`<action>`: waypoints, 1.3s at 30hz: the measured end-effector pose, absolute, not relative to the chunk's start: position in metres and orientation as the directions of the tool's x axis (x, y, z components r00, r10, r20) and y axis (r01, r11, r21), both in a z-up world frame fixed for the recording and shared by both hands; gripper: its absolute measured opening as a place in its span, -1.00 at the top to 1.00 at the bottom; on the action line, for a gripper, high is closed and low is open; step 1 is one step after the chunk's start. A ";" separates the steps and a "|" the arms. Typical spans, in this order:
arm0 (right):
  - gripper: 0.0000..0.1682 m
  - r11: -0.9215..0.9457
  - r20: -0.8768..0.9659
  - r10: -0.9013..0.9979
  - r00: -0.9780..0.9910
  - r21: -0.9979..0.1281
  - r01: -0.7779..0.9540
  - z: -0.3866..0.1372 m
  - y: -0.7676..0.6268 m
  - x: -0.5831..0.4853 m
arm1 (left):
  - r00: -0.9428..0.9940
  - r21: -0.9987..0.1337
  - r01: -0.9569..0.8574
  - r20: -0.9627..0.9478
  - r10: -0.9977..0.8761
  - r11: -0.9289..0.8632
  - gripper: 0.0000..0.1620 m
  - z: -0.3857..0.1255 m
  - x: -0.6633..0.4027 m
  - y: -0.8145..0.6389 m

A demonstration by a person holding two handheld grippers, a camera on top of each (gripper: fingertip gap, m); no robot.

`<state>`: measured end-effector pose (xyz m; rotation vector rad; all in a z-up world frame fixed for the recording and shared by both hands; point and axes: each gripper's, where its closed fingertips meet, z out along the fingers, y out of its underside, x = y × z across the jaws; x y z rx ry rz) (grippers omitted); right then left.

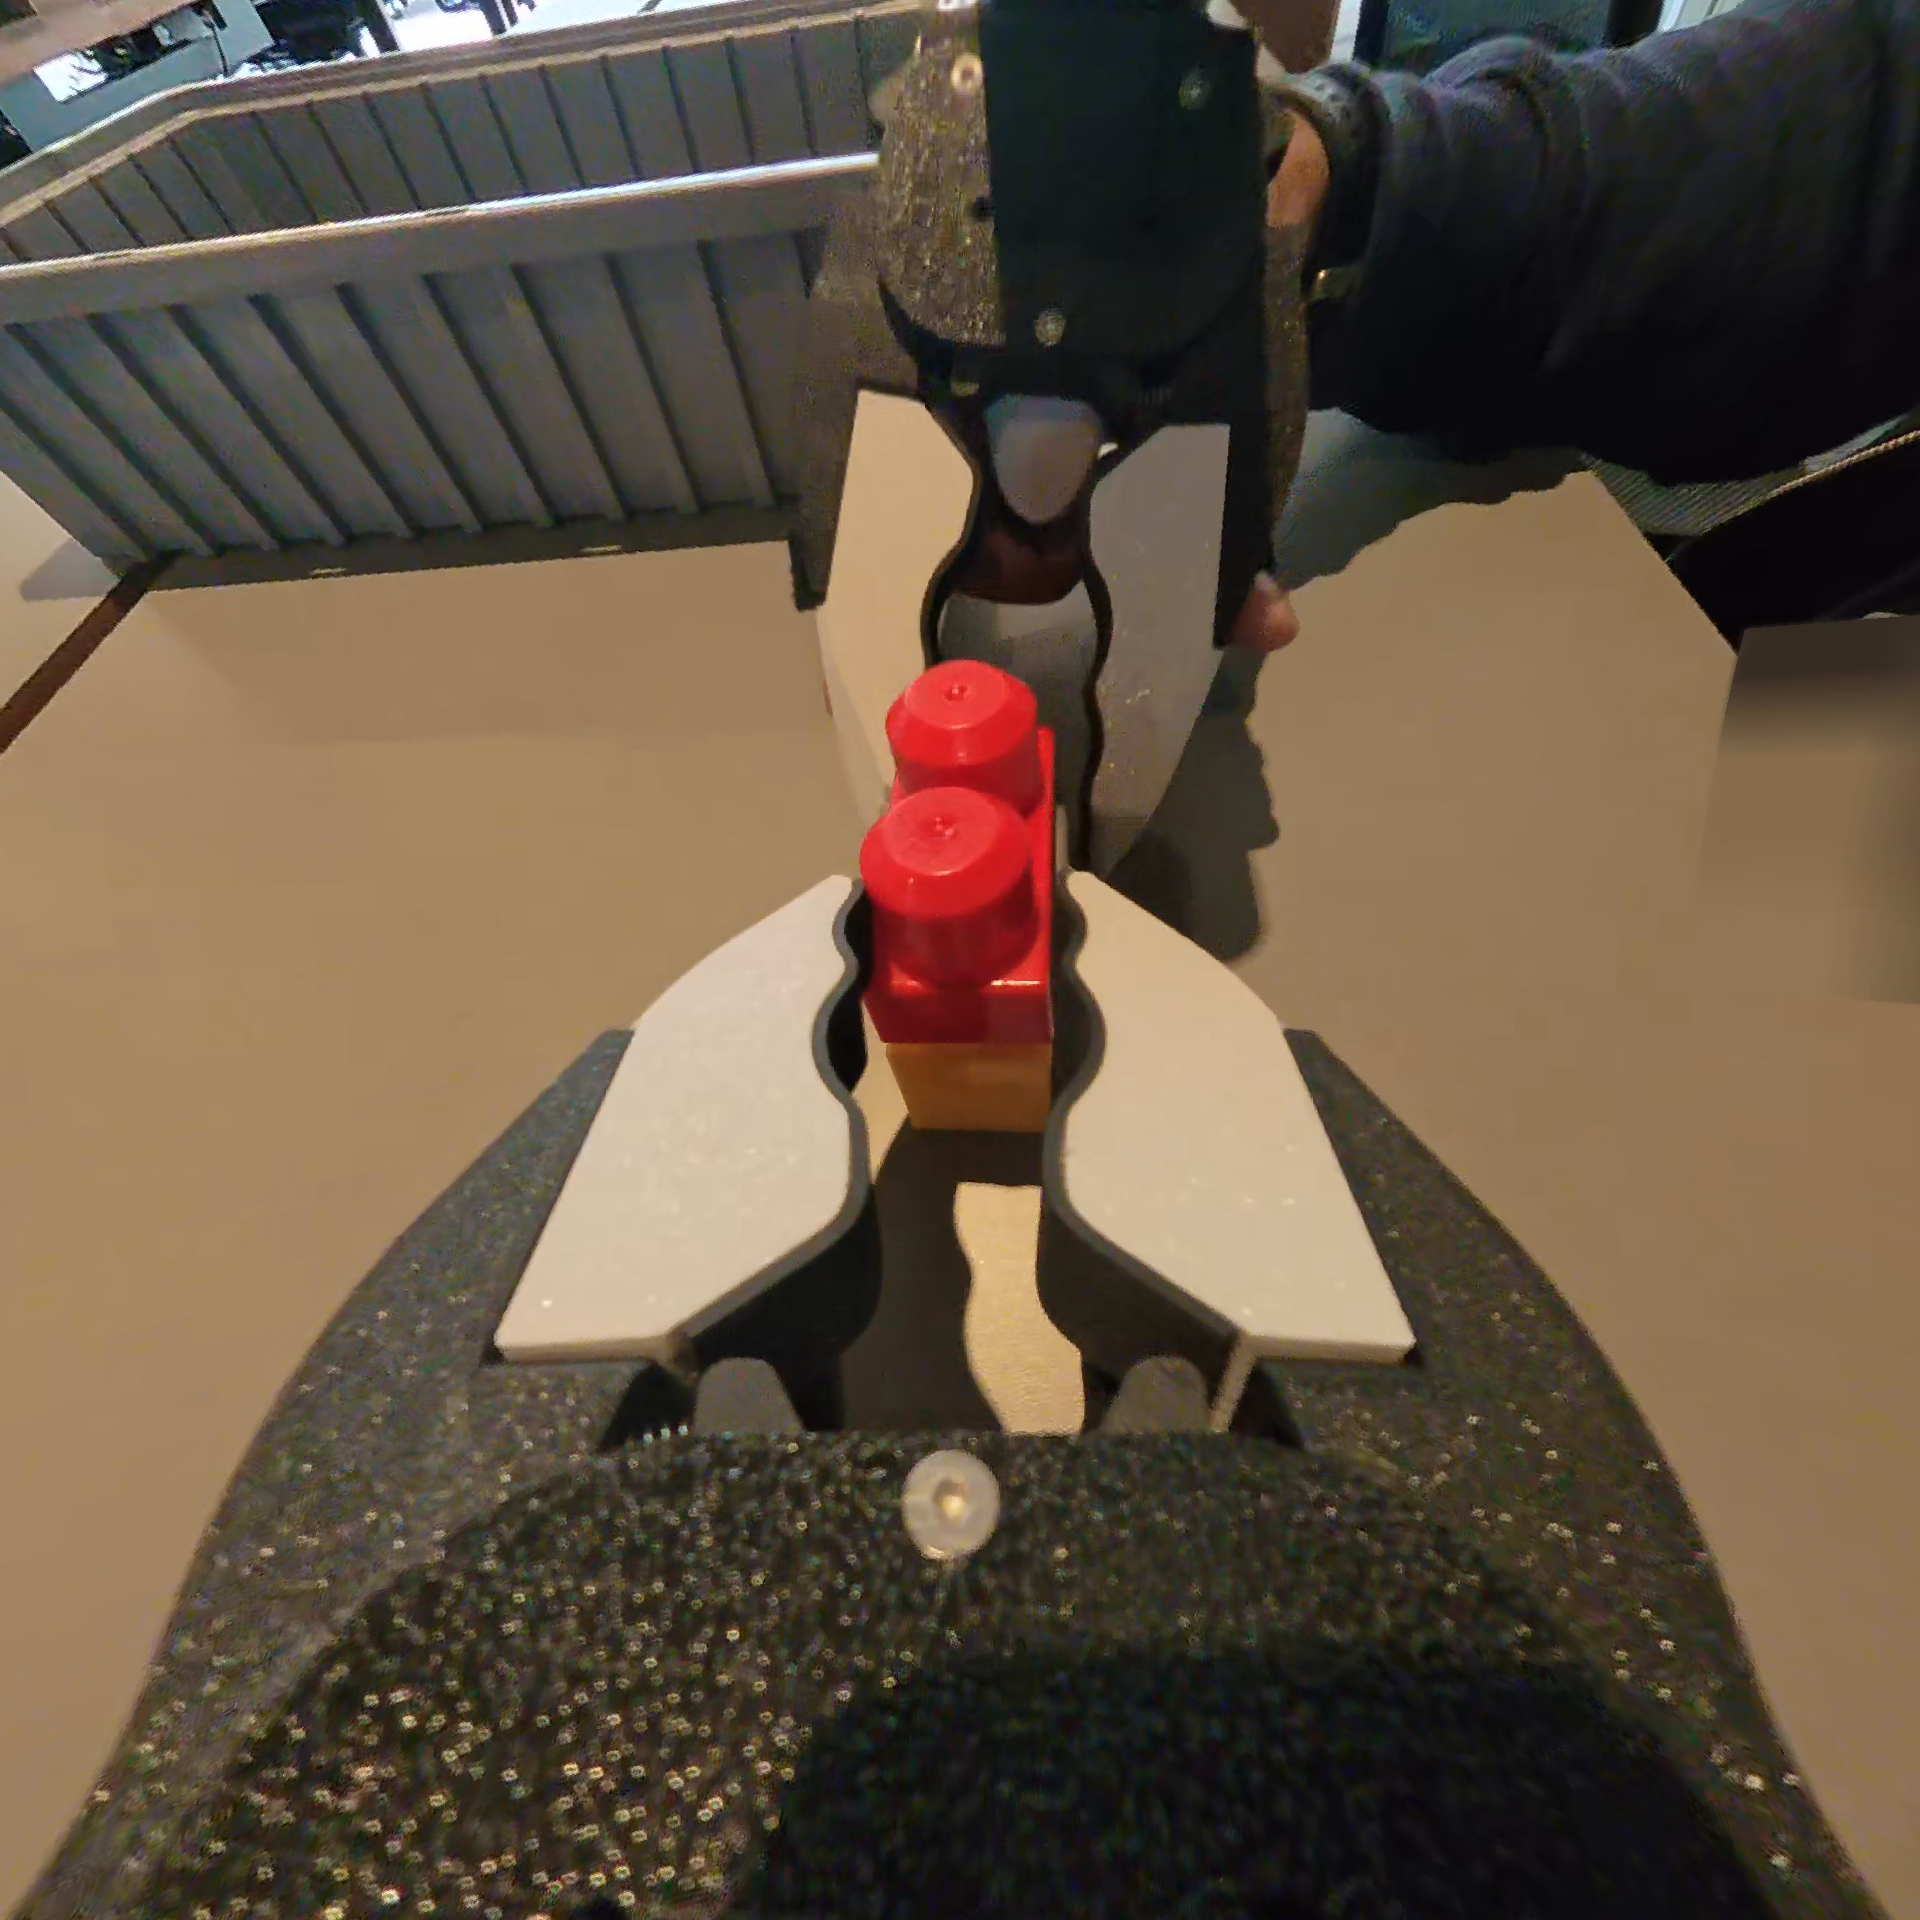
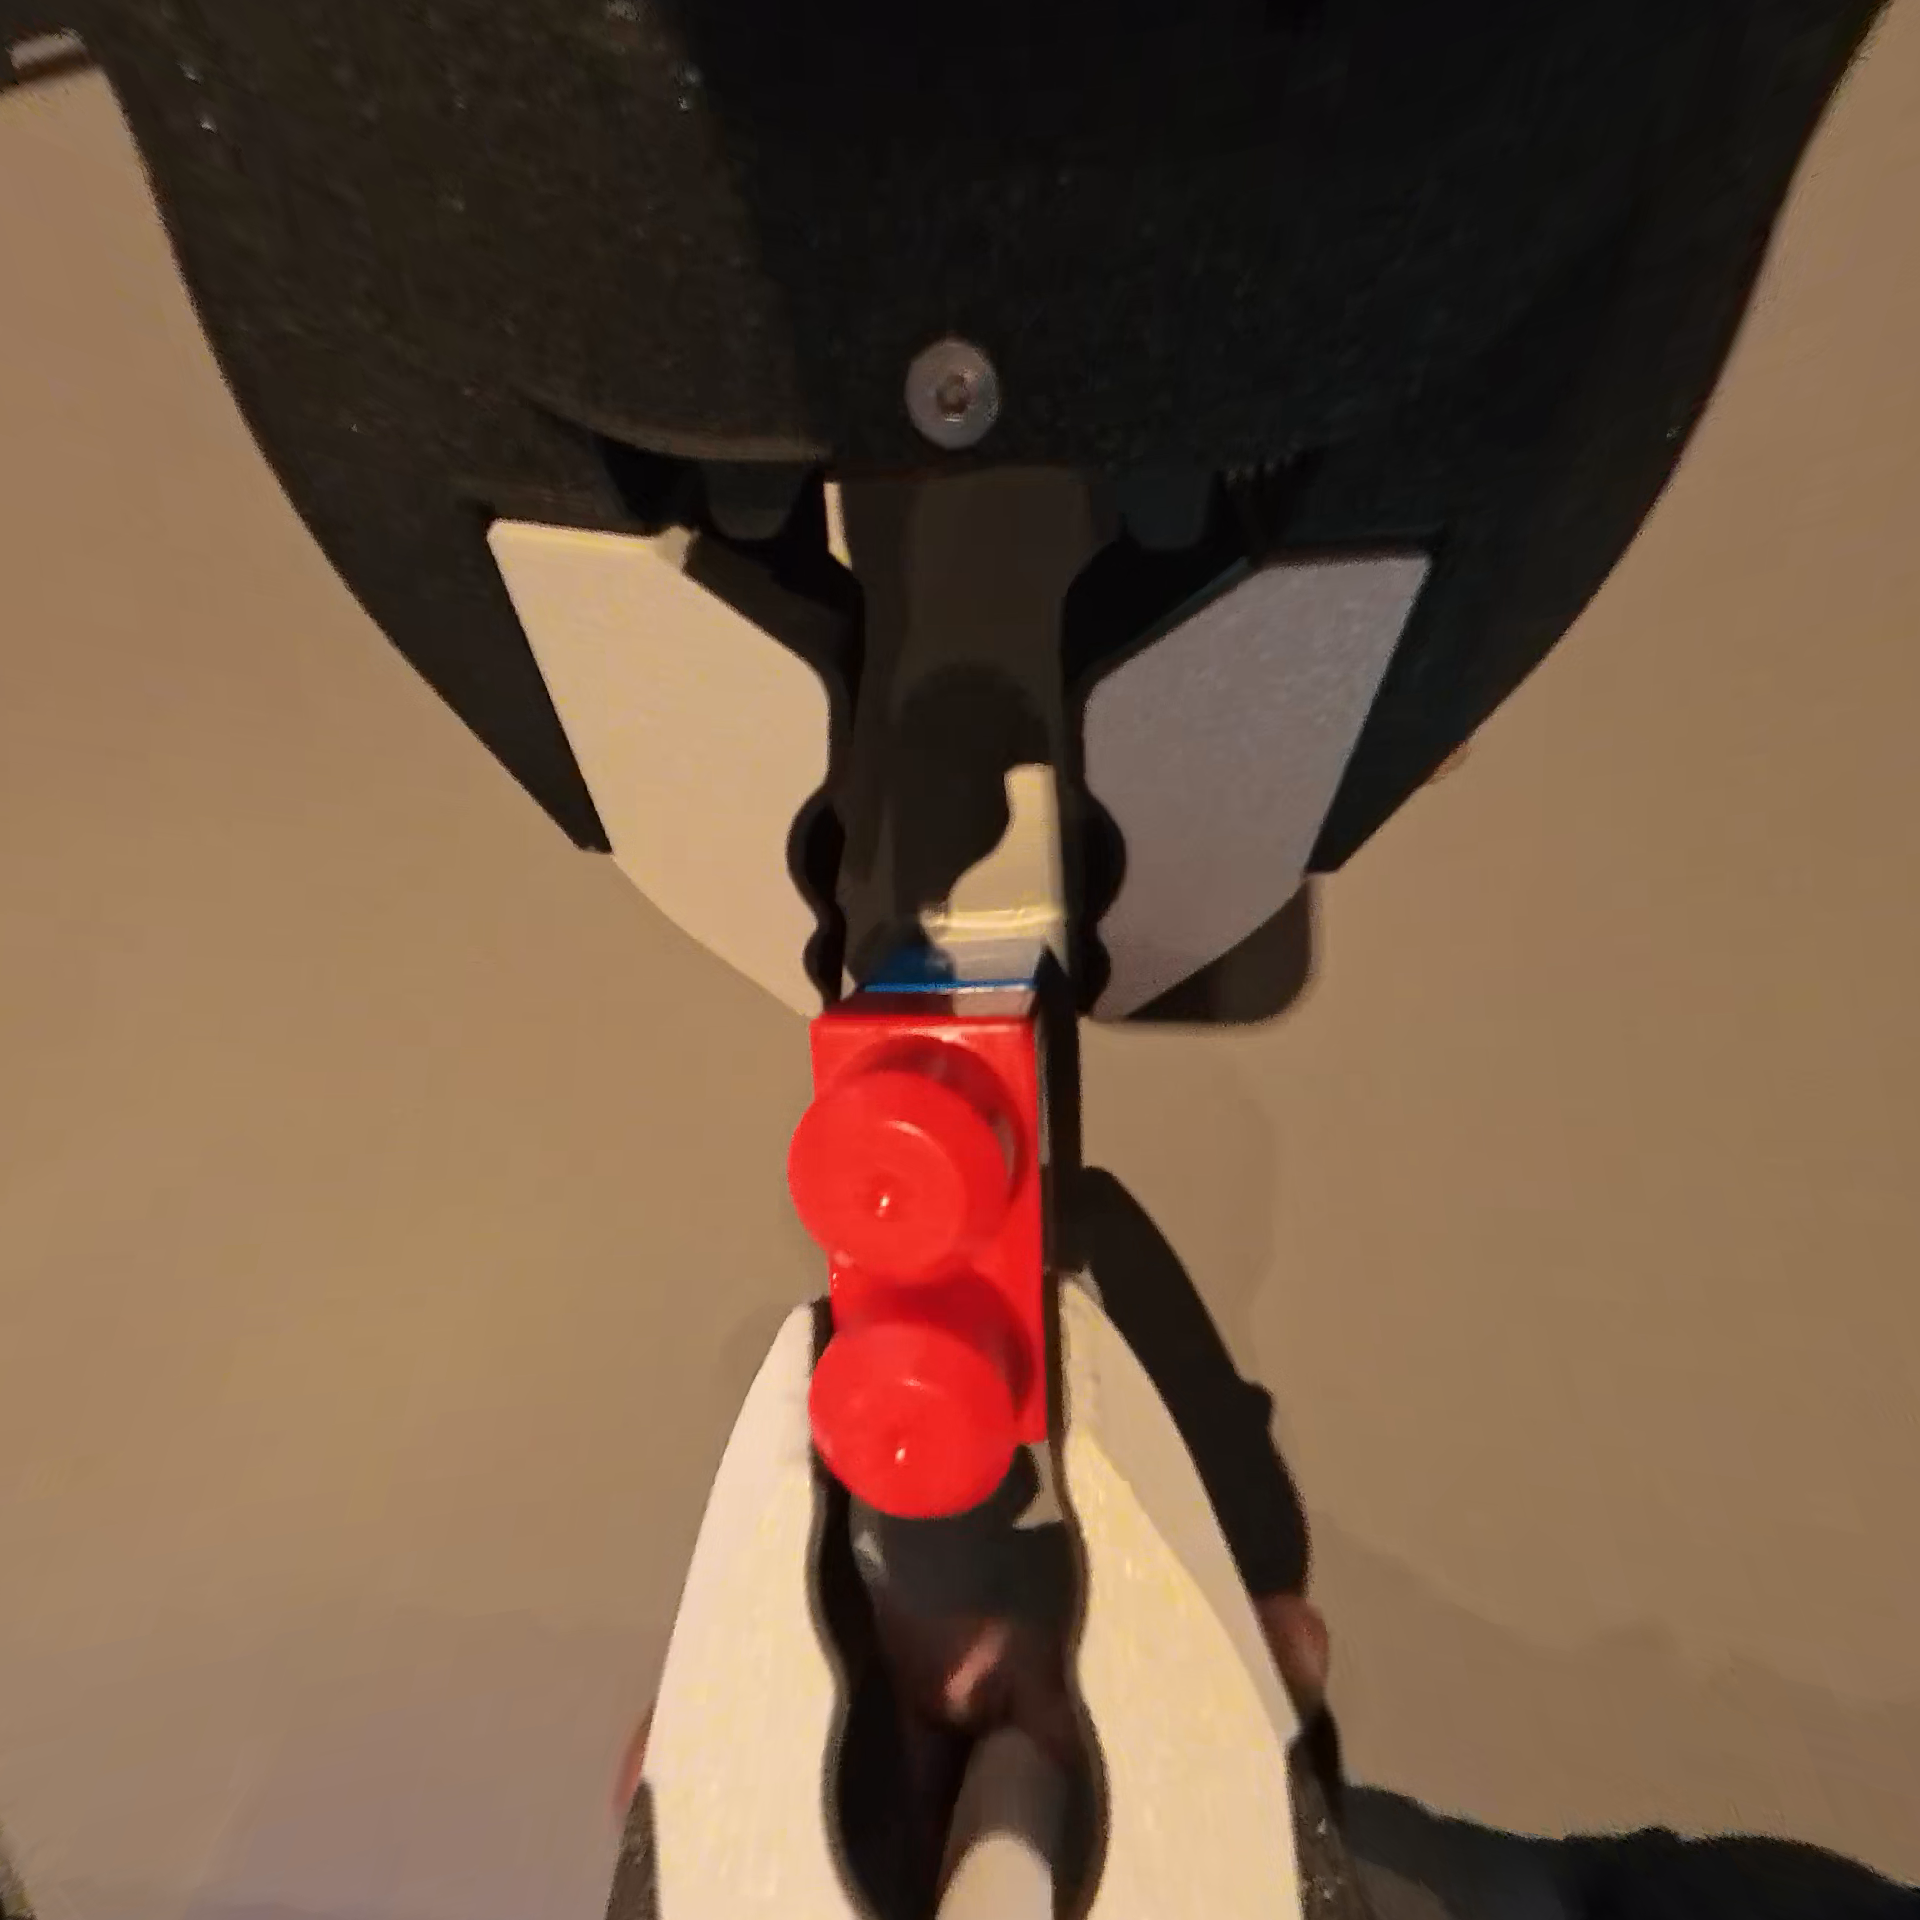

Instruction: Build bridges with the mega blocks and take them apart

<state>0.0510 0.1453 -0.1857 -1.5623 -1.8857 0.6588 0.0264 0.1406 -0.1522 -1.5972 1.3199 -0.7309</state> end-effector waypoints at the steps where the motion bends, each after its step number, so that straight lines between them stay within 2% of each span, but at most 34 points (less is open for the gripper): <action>1: 0.52 0.182 0.138 0.983 -0.119 -0.706 0.685 -0.186 0.147 0.048 | 0.257 -0.904 -0.427 -0.109 -0.960 -0.012 0.60 -0.153 0.026 0.141; 11: 0.55 0.137 0.105 0.990 -0.089 -0.717 0.684 -0.188 0.147 0.045 | 0.306 -0.889 -0.458 -0.140 -0.942 -0.017 0.60 -0.156 0.025 0.140; 13: 0.41 0.172 0.122 0.985 -0.121 -0.703 0.690 -0.187 0.144 0.048 | 0.314 -0.890 -0.455 -0.138 -0.939 -0.021 0.60 -0.156 0.025 0.140; 15: 0.36 0.195 0.141 0.981 -0.135 -0.723 0.663 -0.179 0.142 0.049 | 0.318 -0.892 -0.452 -0.140 -0.938 -0.021 0.60 -0.157 0.025 0.140; 19: 0.44 0.170 0.119 0.985 -0.126 -0.811 0.560 -0.159 0.140 0.043 | 0.315 -0.894 -0.447 -0.138 -0.939 -0.018 0.60 -0.157 0.025 0.140; 22: 0.59 0.187 0.152 0.982 -0.111 -0.824 0.534 -0.155 0.144 0.038 | 0.316 -0.895 -0.445 -0.134 -0.939 -0.022 0.60 -0.157 0.025 0.141; 36: 0.59 0.132 0.068 0.989 -0.133 -0.814 0.566 -0.159 0.143 0.038 | 0.335 -0.902 -0.428 -0.104 -0.936 -0.053 0.60 -0.159 0.026 0.140; 39: 0.59 0.119 0.064 0.990 -0.124 -0.852 0.510 -0.158 0.144 0.037 | 0.353 -0.905 -0.422 -0.104 -0.930 -0.059 0.60 -0.158 0.027 0.140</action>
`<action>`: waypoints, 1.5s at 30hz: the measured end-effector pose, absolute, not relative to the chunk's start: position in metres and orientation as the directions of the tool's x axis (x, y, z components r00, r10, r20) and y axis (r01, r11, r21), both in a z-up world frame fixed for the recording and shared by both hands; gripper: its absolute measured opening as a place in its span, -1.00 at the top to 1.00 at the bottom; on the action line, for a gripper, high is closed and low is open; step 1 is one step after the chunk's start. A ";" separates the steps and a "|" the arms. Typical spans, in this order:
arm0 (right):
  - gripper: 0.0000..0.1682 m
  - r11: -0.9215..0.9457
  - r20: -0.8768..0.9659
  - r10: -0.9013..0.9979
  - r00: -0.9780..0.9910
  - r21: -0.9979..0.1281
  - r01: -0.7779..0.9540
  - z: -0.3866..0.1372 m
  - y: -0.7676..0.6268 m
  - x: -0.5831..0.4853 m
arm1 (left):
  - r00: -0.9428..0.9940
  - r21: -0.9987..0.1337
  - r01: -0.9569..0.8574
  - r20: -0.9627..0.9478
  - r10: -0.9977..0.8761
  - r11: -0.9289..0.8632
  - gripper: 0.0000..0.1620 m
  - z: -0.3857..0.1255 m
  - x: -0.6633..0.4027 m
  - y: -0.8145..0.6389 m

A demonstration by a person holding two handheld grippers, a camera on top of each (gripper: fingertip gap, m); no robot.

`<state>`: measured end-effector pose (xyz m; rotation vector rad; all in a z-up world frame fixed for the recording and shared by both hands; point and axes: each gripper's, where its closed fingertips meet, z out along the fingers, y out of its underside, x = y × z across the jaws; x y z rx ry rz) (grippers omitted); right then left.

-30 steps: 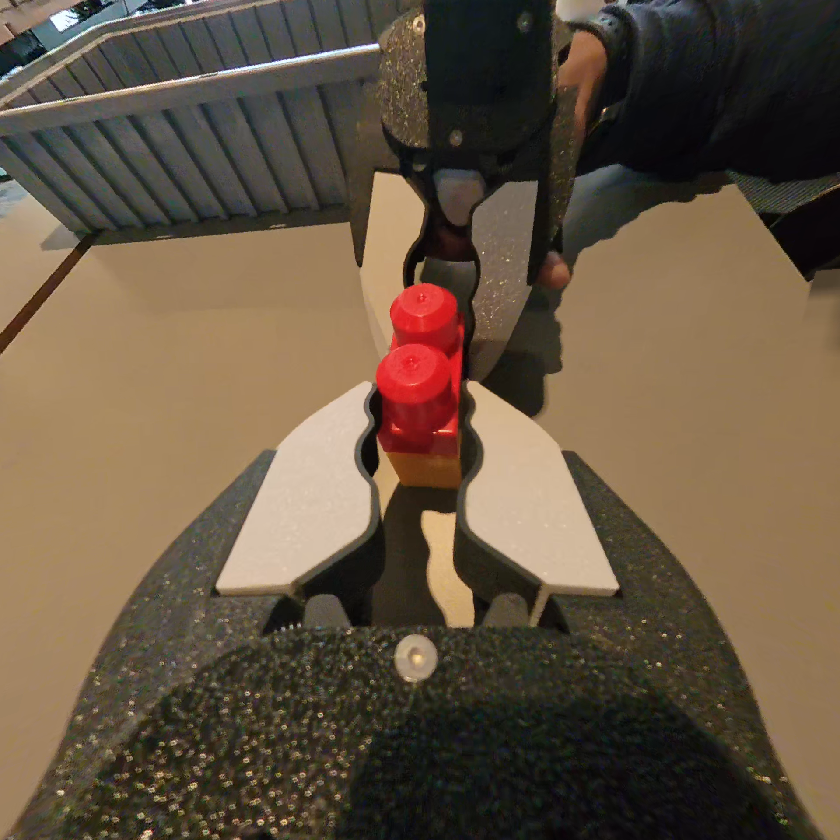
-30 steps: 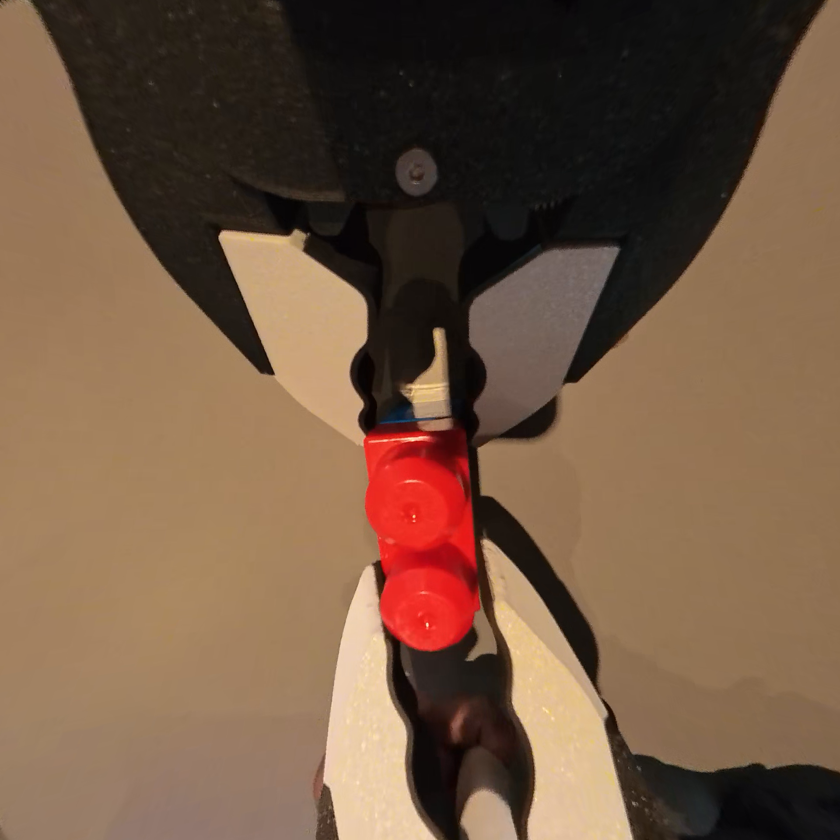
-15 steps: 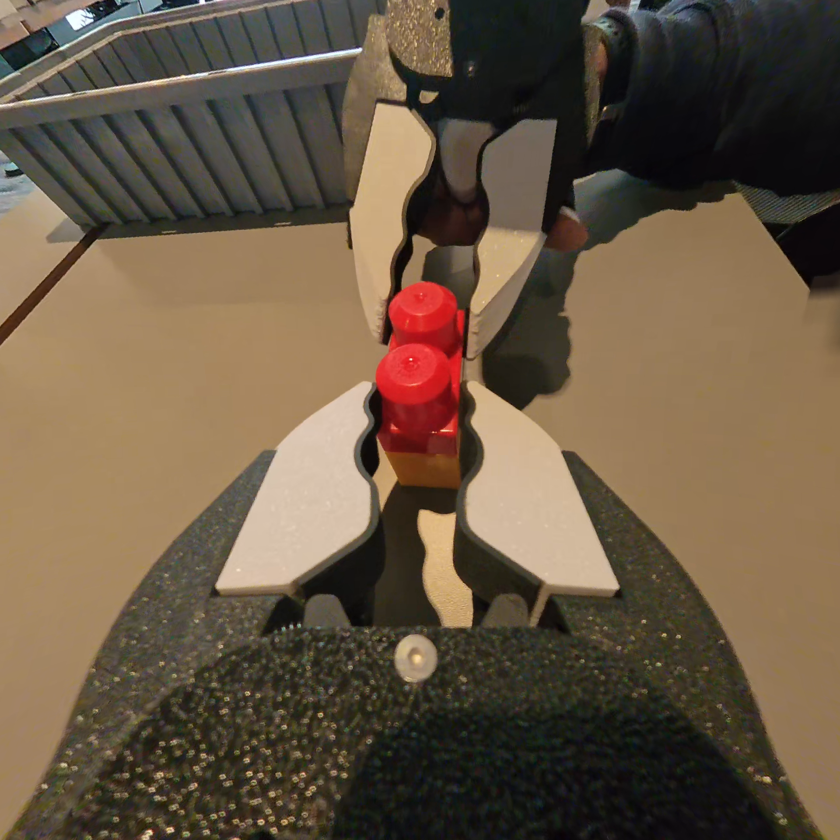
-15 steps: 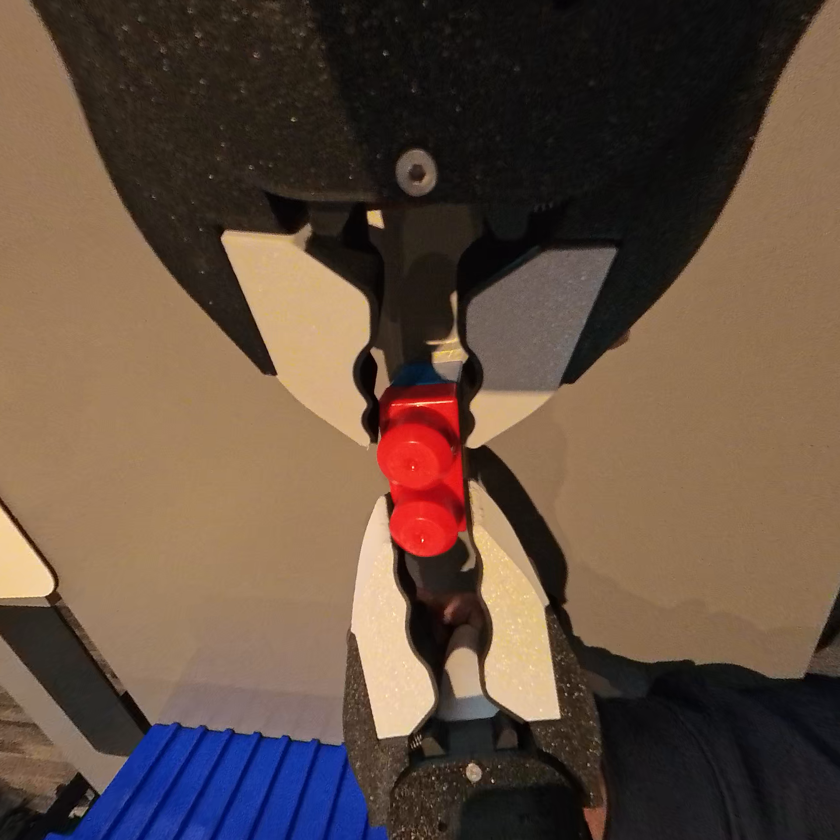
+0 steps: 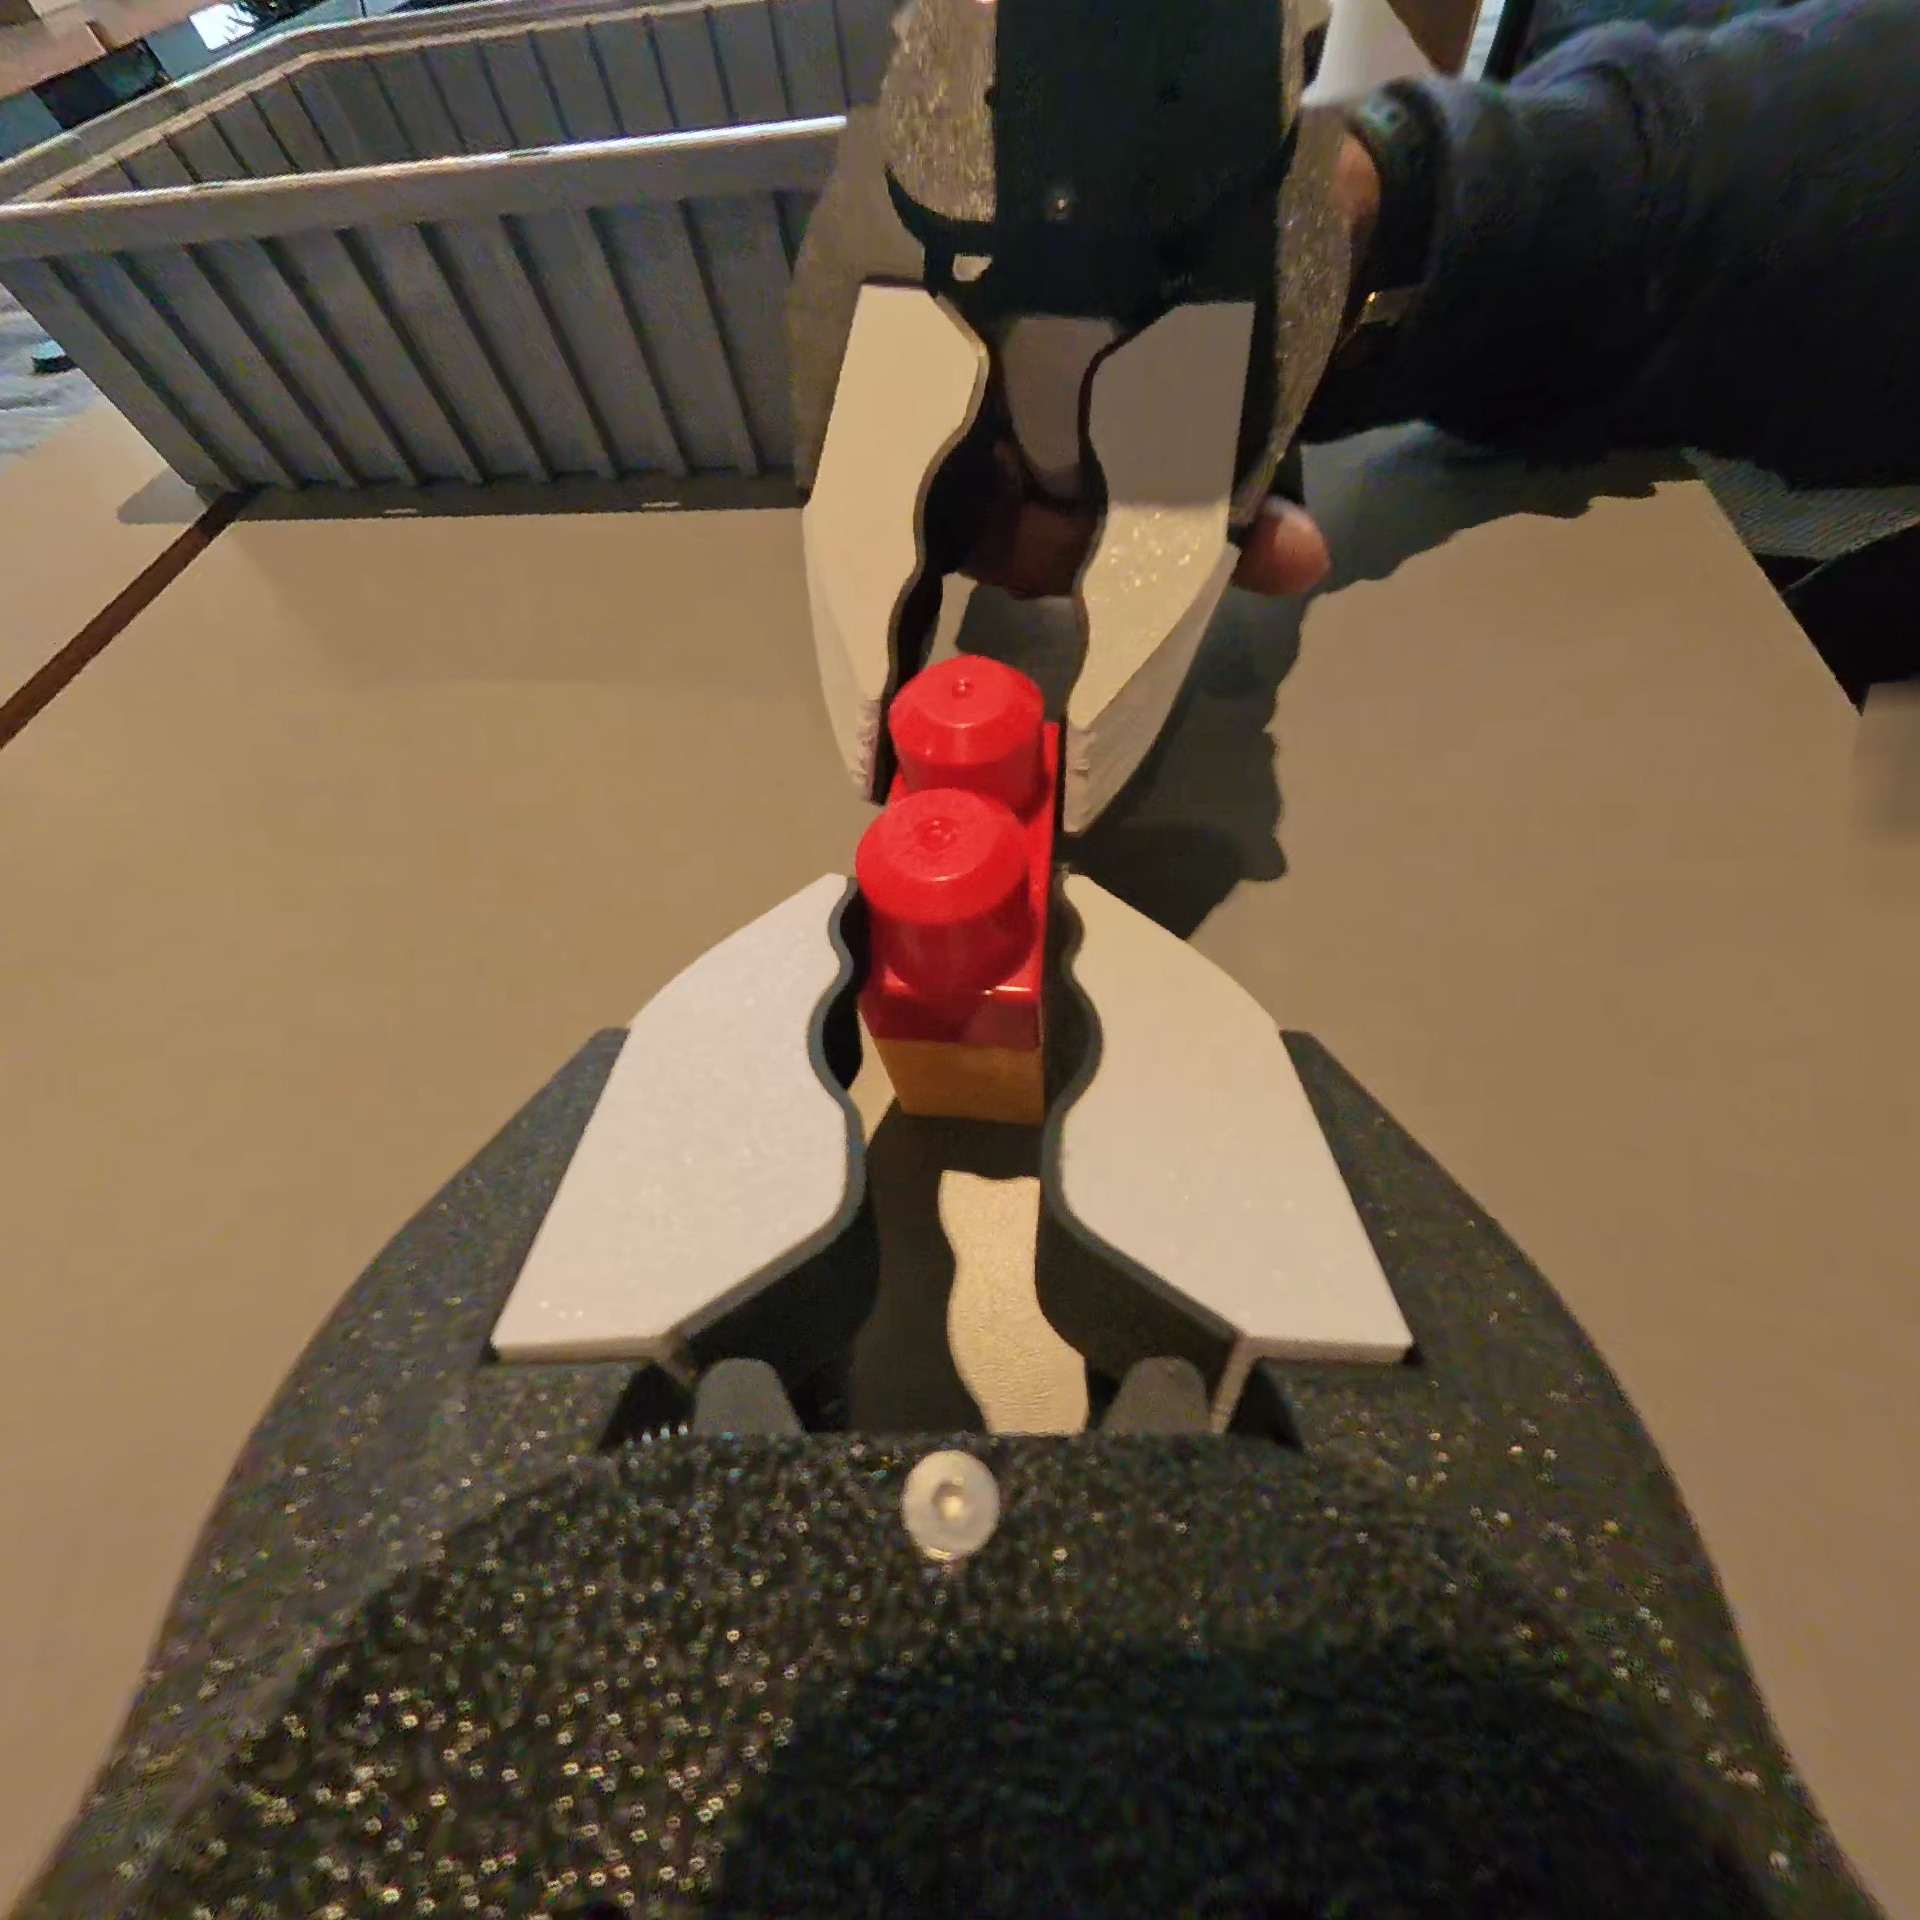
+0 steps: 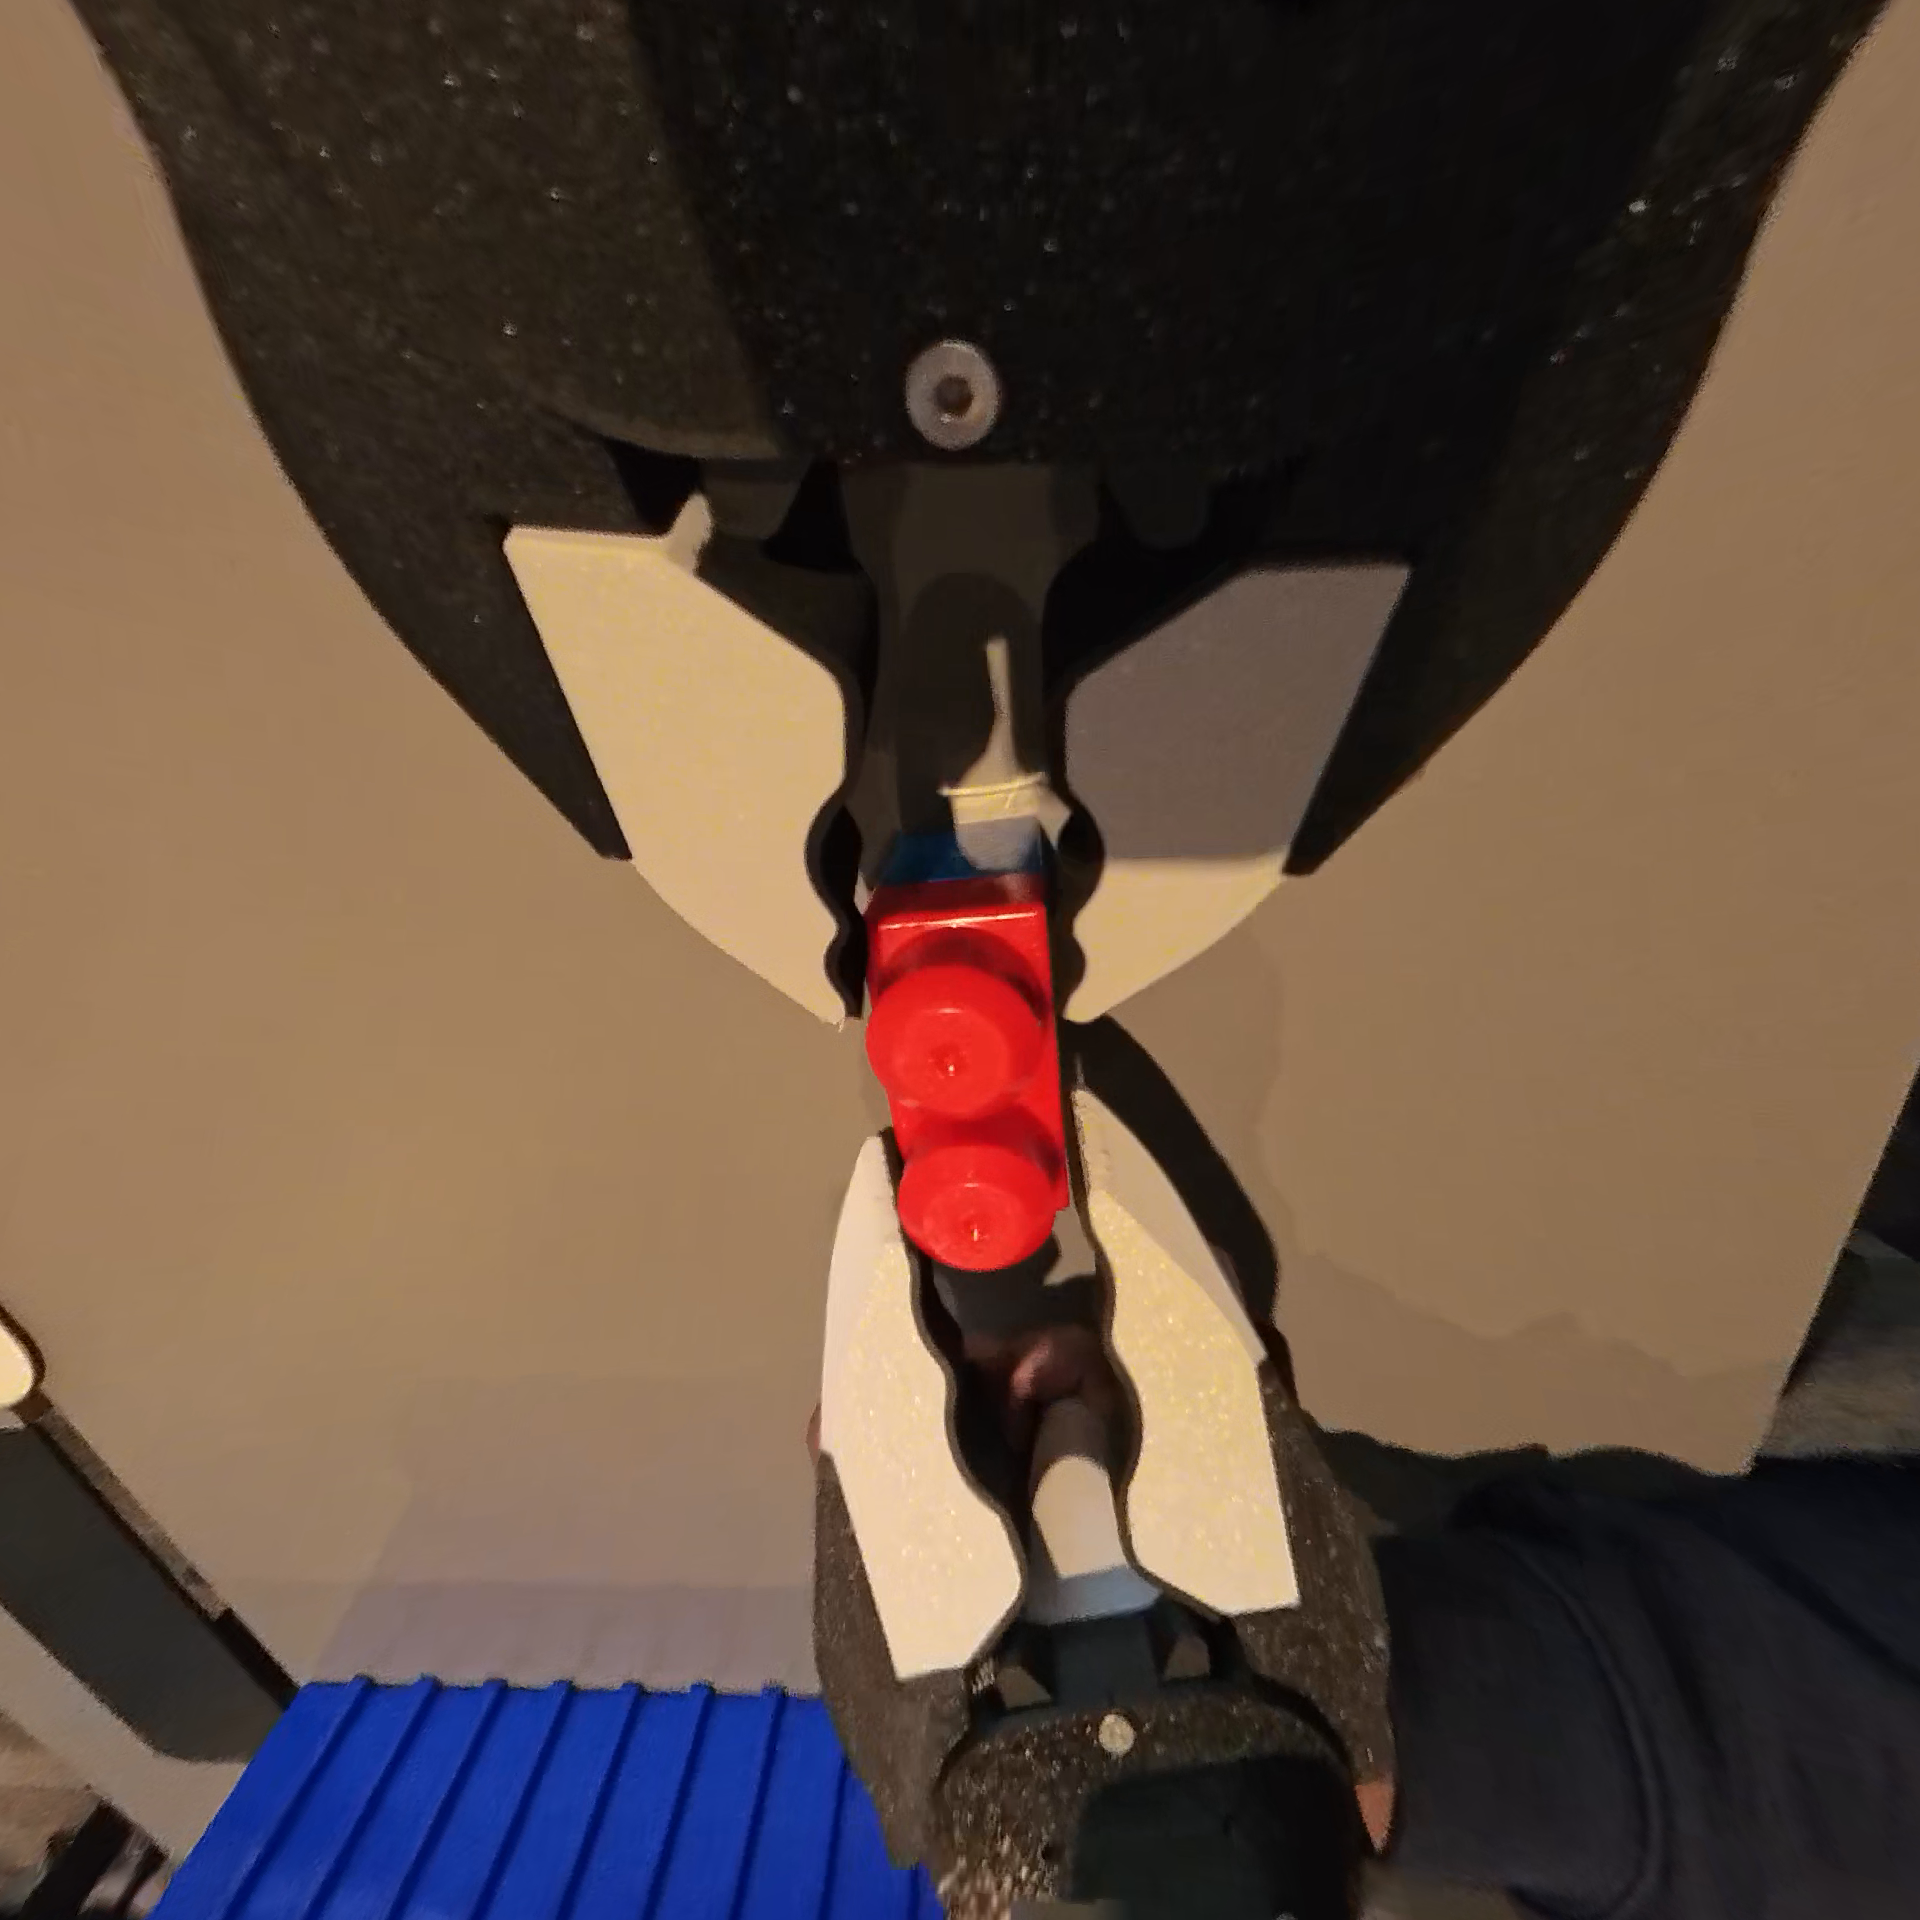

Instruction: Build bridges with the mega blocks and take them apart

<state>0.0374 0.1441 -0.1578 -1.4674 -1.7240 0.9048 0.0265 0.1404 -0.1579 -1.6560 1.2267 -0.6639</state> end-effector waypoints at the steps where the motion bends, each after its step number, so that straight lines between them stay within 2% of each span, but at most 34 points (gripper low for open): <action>1: 0.59 0.112 0.060 0.991 -0.121 -0.868 0.484 -0.157 0.144 0.037 | 0.354 -0.905 -0.422 -0.108 -0.929 -0.056 0.60 -0.158 0.027 0.140; 4: 0.52 0.119 0.058 0.989 -0.136 -0.859 0.498 -0.160 0.142 0.041 | 0.330 -0.904 -0.427 -0.123 -0.936 -0.031 0.60 -0.157 0.027 0.135; 6: 0.48 0.144 0.066 0.986 -0.155 -0.810 0.568 -0.179 0.141 0.045 | 0.310 -0.908 -0.419 -0.121 -0.943 -0.021 0.60 -0.156 0.028 0.132; 9: 0.56 0.181 0.081 0.980 -0.183 -0.752 0.633 -0.195 0.138 0.044 | 0.304 -0.936 -0.349 -0.067 -0.950 -0.046 0.57 -0.147 0.027 0.131; 11: 0.56 0.162 0.070 0.984 -0.167 -0.751 0.640 -0.196 0.138 0.041 | 0.299 -0.953 -0.301 -0.053 -0.953 -0.042 0.47 -0.137 0.023 0.129; 14: 0.57 0.144 0.060 0.987 -0.151 -0.752 0.643 -0.196 0.140 0.041 | 0.333 -0.926 -0.374 -0.077 -0.940 -0.057 0.41 -0.138 0.001 0.132; 18: 0.56 0.141 0.057 0.987 -0.150 -0.752 0.644 -0.196 0.140 0.040 | 0.286 -0.834 -0.547 -0.105 -0.952 -0.073 0.36 -0.175 -0.004 0.126; 20: 0.56 0.141 0.056 0.987 -0.150 -0.751 0.645 -0.196 0.140 0.040 | 0.264 -0.799 -0.597 -0.107 -0.959 -0.075 0.40 -0.188 0.003 0.125; 23: 0.57 0.140 0.054 0.987 -0.150 -0.751 0.646 -0.196 0.140 0.040 | 0.288 -0.743 -0.663 -0.140 -0.947 -0.092 0.57 -0.200 0.003 0.133; 35: 0.57 0.087 0.031 0.995 -0.097 -0.747 0.660 -0.197 0.143 0.040 | 0.374 -0.703 -0.694 -0.170 -0.912 -0.154 0.56 -0.201 0.004 0.140; 42: 0.57 0.088 0.039 0.995 -0.088 -0.749 0.657 -0.197 0.144 0.039 | 0.391 -0.737 -0.653 -0.130 -0.911 -0.175 0.57 -0.201 0.005 0.139; 43: 0.56 0.098 0.042 0.994 -0.100 -0.749 0.656 -0.197 0.144 0.041 | 0.383 -0.738 -0.651 -0.122 -0.915 -0.174 0.57 -0.201 0.006 0.138; 45: 0.32 0.122 0.049 0.991 -0.128 -0.734 0.668 -0.199 0.142 0.047 | 0.381 -0.739 -0.652 -0.126 -0.916 -0.170 0.57 -0.201 0.006 0.138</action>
